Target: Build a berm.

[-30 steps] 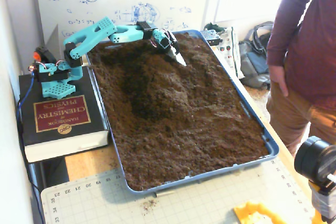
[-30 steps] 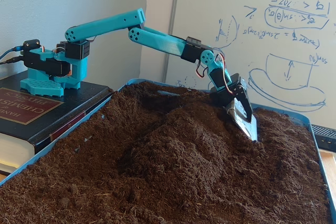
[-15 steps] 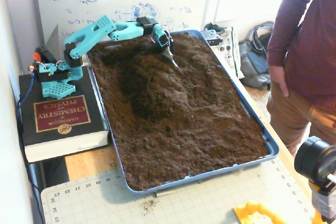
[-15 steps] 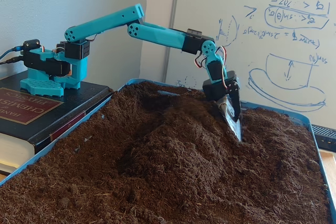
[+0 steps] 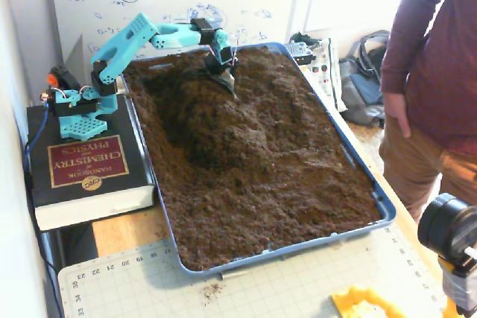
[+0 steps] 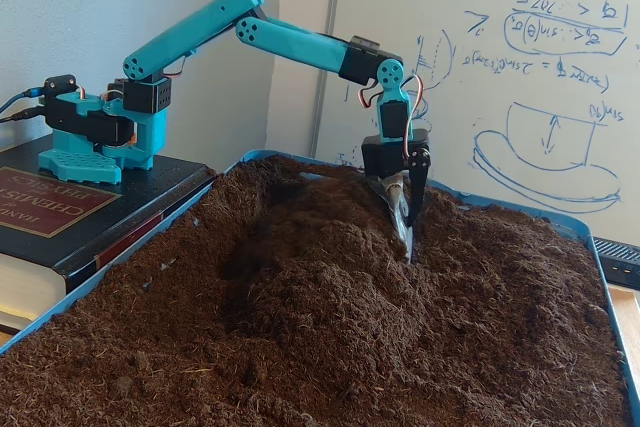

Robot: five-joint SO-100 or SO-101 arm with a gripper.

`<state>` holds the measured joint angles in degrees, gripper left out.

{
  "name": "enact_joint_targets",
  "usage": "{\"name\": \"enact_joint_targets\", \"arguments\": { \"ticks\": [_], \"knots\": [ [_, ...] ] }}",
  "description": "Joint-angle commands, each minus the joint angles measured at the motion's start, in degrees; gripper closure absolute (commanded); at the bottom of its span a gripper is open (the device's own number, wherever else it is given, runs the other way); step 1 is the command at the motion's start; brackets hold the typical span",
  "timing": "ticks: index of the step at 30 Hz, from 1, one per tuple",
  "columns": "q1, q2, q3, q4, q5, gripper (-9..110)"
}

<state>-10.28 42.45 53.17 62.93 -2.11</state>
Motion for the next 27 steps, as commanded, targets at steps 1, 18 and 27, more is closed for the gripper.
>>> {"name": "enact_joint_targets", "arguments": {
  "ticks": [1,18,27],
  "knots": [
    [3.3,12.2,-1.1,1.6,2.0,101],
    [-4.0,6.2,-8.4,-34.4,26.6,101],
    [-11.0,-10.0,-8.0,-53.5,21.1,101]
  ]
}}
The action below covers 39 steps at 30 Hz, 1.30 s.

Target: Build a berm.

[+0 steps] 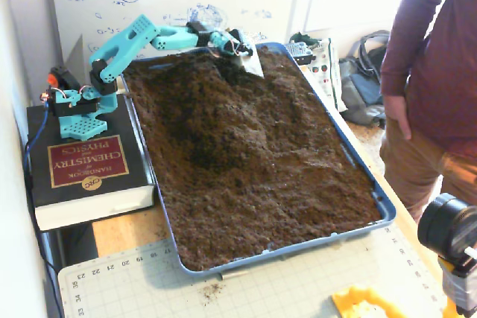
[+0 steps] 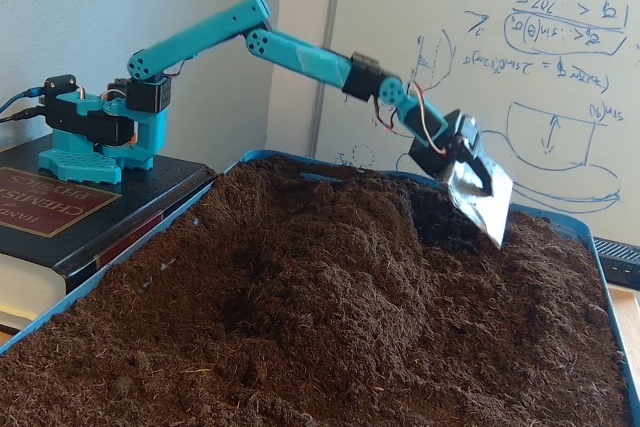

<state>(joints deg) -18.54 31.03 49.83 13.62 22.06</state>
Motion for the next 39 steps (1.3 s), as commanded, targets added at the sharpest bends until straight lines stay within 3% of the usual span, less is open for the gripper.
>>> {"name": "enact_joint_targets", "arguments": {
  "ticks": [1,8,12,20,27,39],
  "knots": [
    [-3.2,0.1,-4.5,-4.2,-4.8,101],
    [-3.3,-6.6,-3.9,-4.0,-18.9,101],
    [-1.7,-4.6,0.3,-2.0,-22.0,101],
    [2.7,10.0,14.4,3.0,-21.7,101],
    [7.2,11.7,18.4,3.4,-22.7,101],
    [7.1,24.9,38.0,3.8,-21.9,101]
  ]
}}
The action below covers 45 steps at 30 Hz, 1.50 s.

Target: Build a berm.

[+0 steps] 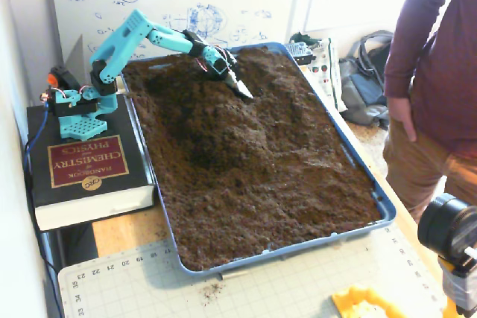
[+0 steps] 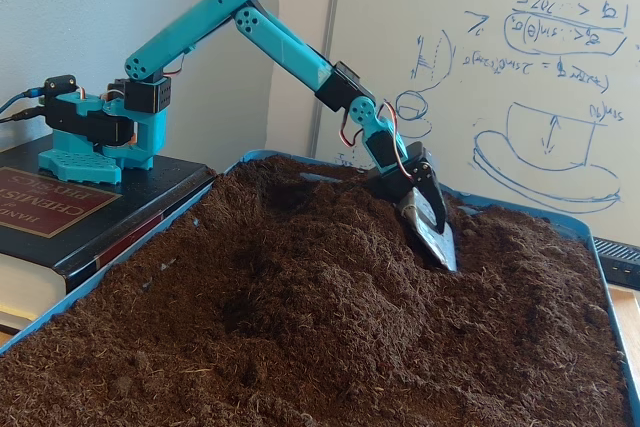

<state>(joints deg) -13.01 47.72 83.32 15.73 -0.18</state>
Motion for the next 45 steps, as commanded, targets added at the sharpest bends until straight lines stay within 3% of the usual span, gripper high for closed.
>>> {"name": "enact_joint_targets", "arguments": {
  "ticks": [1,16,28,35,45],
  "knots": [
    [1.6,9.6,6.1,1.7,0.4,101],
    [2.4,22.1,15.9,1.7,0.7,101],
    [9.7,28.7,1.9,1.8,0.8,101],
    [15.5,18.0,-16.2,3.2,4.4,101],
    [19.9,-9.8,-33.5,3.5,5.4,101]
  ]
}}
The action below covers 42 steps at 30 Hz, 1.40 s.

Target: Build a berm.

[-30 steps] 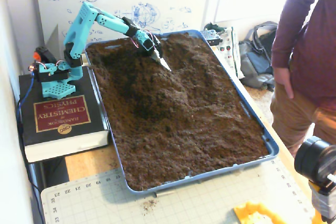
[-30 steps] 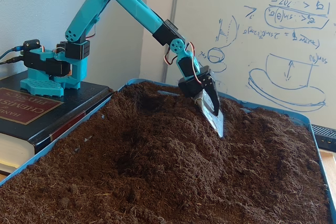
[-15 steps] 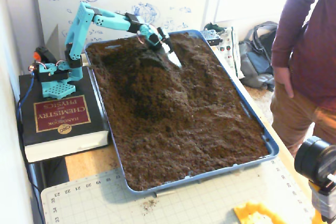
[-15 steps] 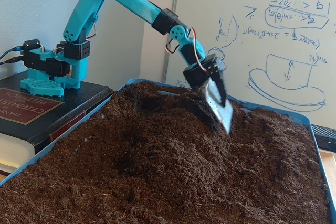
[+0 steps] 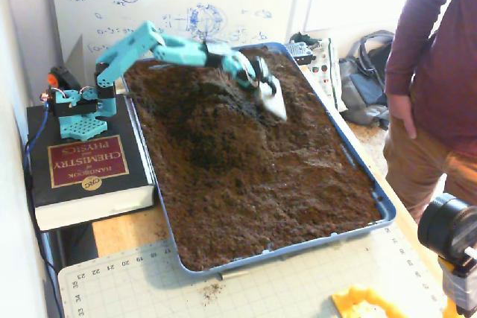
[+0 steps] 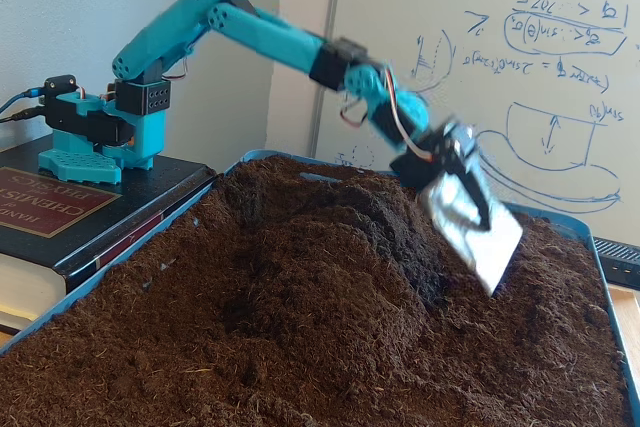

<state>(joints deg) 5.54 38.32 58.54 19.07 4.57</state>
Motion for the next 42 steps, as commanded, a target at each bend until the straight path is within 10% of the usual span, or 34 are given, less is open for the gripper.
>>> {"name": "enact_joint_targets", "arguments": {
  "ticks": [1,28,42],
  "knots": [
    [1.3,-2.1,-9.6,0.2,0.6,101],
    [-3.7,23.2,33.5,11.1,-4.4,101],
    [-4.3,32.0,30.1,10.3,-3.3,101]
  ]
}}
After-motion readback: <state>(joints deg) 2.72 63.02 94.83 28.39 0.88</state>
